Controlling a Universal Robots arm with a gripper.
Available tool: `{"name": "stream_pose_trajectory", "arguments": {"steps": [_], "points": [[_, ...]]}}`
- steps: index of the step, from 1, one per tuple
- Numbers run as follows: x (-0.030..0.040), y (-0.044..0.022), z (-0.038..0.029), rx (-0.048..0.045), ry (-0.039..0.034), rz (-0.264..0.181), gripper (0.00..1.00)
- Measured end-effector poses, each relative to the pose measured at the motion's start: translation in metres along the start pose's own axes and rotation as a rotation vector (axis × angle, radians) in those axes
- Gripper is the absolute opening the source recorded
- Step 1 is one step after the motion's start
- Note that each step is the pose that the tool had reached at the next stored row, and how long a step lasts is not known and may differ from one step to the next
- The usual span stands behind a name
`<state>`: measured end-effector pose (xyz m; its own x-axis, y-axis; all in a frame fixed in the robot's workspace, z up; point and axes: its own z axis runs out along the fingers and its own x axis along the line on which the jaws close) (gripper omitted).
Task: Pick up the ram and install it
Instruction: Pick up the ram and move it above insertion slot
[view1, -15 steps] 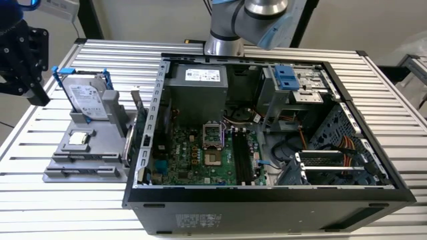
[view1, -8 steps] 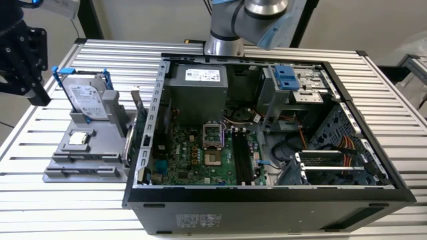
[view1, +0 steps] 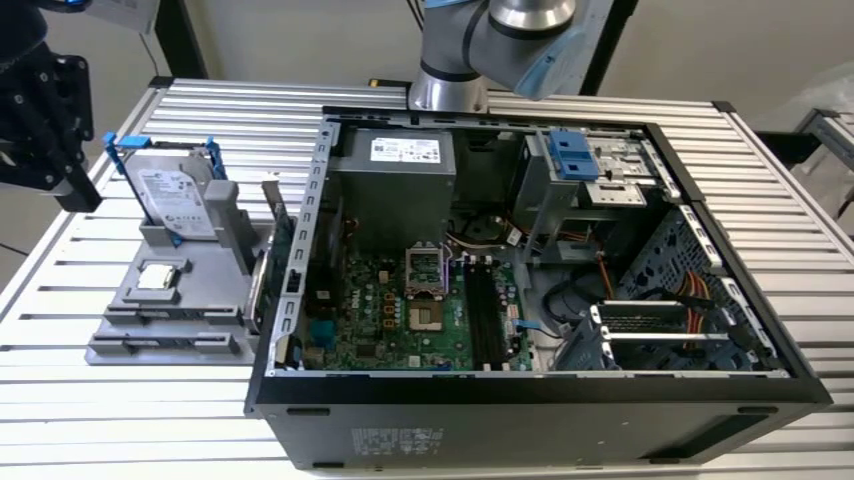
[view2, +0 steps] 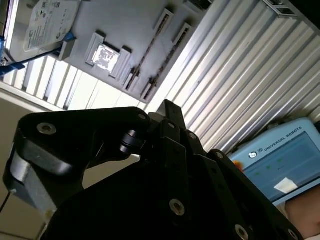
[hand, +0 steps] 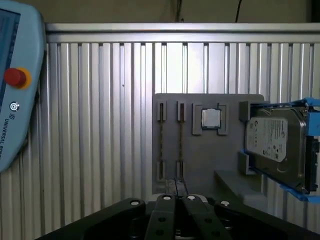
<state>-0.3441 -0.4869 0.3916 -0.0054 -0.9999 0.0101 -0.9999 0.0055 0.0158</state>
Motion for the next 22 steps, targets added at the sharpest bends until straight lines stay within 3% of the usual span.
{"name": "stream_pose_trajectory", "arguments": {"steps": [13, 22], "points": [[0.0, 0.0, -0.0001, 0.0005, 0.001, -0.059, 0.0], [0.0, 0.0, 0.0001, 0.0007, 0.001, -0.064, 0.0]]}}
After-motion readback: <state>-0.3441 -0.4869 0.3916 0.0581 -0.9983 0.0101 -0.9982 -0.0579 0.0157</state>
